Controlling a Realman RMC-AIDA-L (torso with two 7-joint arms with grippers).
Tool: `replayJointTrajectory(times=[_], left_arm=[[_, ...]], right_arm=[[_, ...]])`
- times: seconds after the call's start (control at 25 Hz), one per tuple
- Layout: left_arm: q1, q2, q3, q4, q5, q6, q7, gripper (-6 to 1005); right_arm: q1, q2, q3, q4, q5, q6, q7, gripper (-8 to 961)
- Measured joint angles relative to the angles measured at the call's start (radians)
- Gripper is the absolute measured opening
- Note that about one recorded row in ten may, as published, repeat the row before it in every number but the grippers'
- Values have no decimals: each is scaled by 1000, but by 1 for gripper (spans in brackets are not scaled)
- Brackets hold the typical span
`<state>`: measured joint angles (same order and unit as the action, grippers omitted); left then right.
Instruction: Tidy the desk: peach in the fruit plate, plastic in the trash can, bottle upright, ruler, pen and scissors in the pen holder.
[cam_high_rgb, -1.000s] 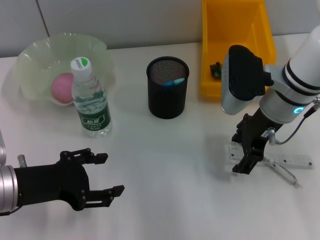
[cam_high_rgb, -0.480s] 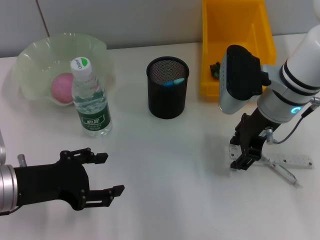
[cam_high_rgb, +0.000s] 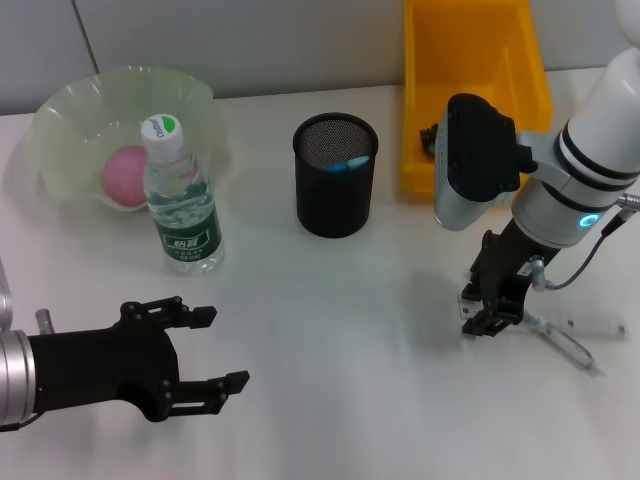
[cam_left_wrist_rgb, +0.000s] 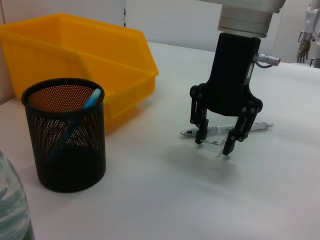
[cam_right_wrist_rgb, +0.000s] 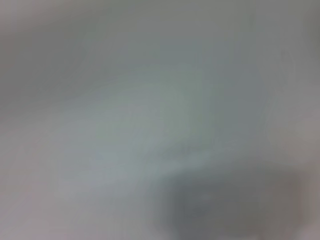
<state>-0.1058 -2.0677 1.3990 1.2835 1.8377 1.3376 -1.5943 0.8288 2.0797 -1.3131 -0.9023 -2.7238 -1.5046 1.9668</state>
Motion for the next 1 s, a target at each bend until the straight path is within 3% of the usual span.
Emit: replayJointTrajectory(times=[0.16,0.36,0.8,1.0], left_arm=[[-1,0,0,-4,0,0,6,824],[-2,0,-6,-6,0,0,9,824],[2,2,-7,1,0,0,10,825],[3,2,-8,1,2,0,10,825]], right_arm=[[4,-1,0,8,-2,3,1,528],[1,-1,12,-8,-1,0,6,386],[-39,-2,69,-215,118,-62,23,386],[-75,-1,164,-331,272,-33,12,385]])
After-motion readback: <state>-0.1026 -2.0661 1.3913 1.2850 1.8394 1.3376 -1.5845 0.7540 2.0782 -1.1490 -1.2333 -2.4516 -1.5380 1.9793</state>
